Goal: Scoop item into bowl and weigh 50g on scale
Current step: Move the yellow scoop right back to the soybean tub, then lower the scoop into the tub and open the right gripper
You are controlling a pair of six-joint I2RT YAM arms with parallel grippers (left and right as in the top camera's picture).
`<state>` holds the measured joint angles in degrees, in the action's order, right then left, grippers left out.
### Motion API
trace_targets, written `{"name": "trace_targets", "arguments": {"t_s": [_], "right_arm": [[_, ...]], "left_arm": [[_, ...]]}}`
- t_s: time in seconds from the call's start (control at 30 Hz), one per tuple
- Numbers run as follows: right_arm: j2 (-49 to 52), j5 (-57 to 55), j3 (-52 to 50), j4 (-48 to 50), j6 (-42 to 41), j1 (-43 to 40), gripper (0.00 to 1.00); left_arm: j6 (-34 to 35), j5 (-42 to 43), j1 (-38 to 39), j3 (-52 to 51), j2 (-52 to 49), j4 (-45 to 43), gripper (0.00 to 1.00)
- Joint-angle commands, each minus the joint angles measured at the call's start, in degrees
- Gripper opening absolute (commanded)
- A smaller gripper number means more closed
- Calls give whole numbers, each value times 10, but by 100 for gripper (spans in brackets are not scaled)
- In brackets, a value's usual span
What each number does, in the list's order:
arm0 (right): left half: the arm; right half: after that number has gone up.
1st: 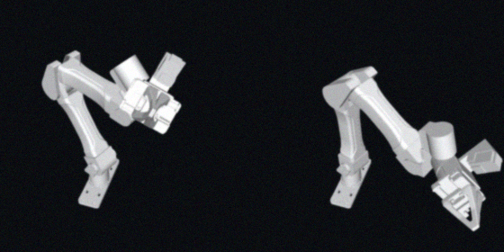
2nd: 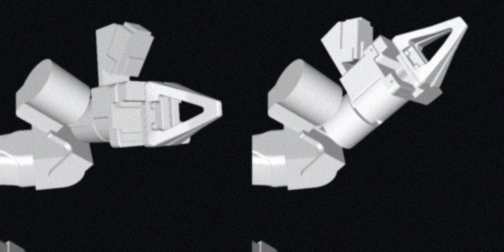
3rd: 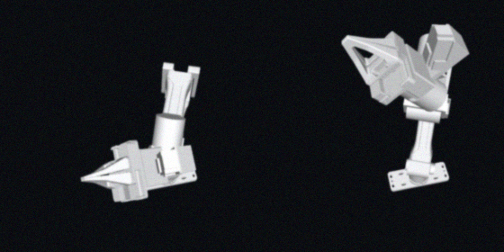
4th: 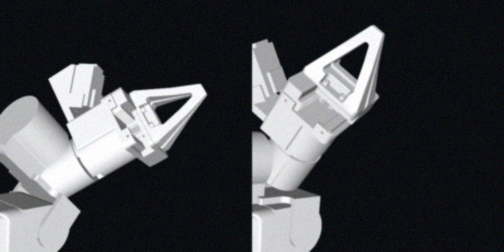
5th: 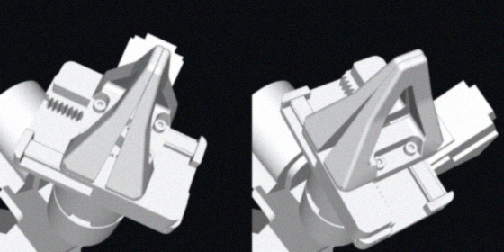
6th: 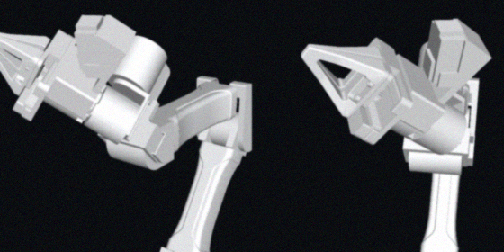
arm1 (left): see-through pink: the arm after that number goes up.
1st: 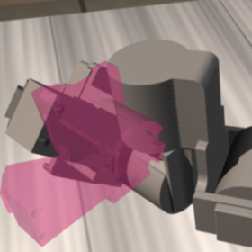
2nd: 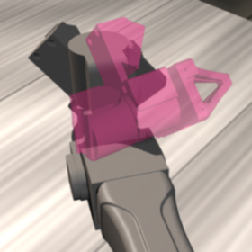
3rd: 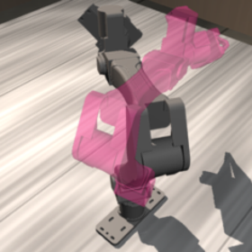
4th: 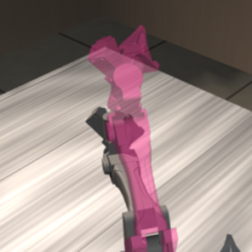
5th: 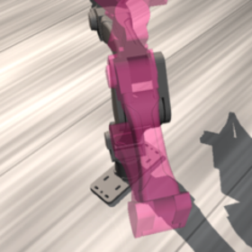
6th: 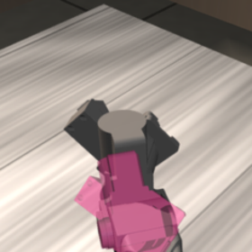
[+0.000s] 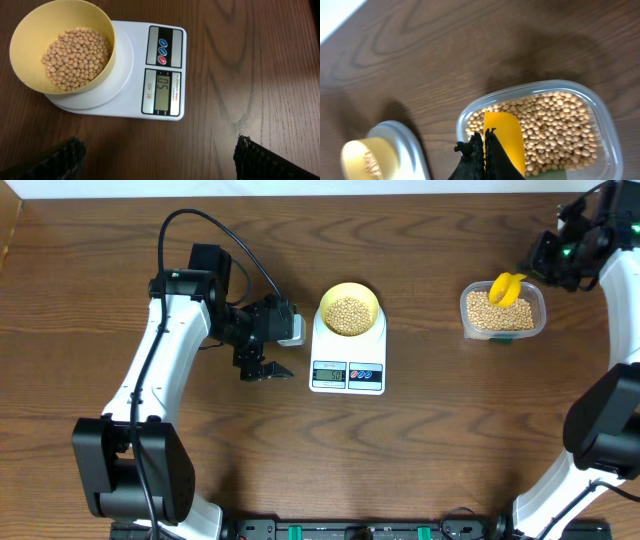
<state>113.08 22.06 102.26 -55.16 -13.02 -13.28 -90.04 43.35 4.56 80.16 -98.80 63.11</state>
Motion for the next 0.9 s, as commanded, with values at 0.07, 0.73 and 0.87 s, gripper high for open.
{"name": "trace_targets", "arguments": {"t_s": [0.07,0.73,0.87], "right_arm": [[-18,-77,0,-2,14,29,2],[-17,-116,0,0,15,49,96],[-17,-116,0,2,15,49,99]], "left_arm": [[-5,3,0,-4,0,4,97],[-5,3,0,-4,0,4,98],[-6,3,0,-4,0,4,97]]}}
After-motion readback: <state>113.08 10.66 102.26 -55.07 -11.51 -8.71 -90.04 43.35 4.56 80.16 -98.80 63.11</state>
